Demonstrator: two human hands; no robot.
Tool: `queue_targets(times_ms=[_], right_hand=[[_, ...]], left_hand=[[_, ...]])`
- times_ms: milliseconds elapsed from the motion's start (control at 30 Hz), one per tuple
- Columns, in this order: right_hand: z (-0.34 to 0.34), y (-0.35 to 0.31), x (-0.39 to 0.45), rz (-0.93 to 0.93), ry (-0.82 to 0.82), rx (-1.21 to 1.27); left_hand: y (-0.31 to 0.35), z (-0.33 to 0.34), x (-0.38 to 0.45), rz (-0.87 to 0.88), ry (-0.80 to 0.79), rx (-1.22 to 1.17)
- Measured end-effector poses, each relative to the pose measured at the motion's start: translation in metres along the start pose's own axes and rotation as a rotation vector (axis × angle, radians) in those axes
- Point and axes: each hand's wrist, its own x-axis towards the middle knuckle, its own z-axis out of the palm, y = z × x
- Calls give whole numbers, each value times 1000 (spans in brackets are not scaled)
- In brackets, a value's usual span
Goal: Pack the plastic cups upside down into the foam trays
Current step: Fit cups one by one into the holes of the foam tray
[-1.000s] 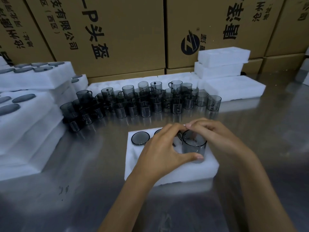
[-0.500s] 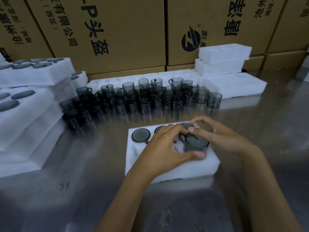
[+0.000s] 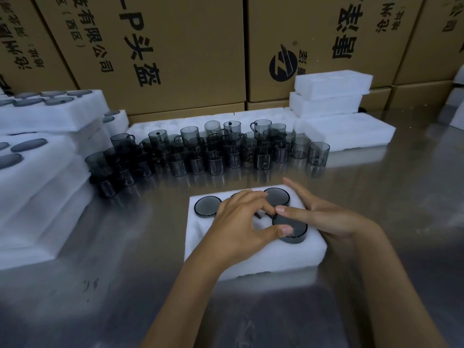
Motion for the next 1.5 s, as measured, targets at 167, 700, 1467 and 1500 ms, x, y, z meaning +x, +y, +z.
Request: queue_targets(times_ms=[167, 700, 1467, 1500], right_hand=[[1, 3, 2, -25, -13, 37], [16, 2, 9, -106, 79, 321], [10, 8, 38, -12, 481, 567], [9, 9, 40, -2, 488, 590]], left_hand=[[-1, 2, 1, -6, -15, 49], [5, 4, 6, -22, 20, -18], [-33, -44, 118, -192, 201, -86], [-36, -46, 137, -201, 183, -50]])
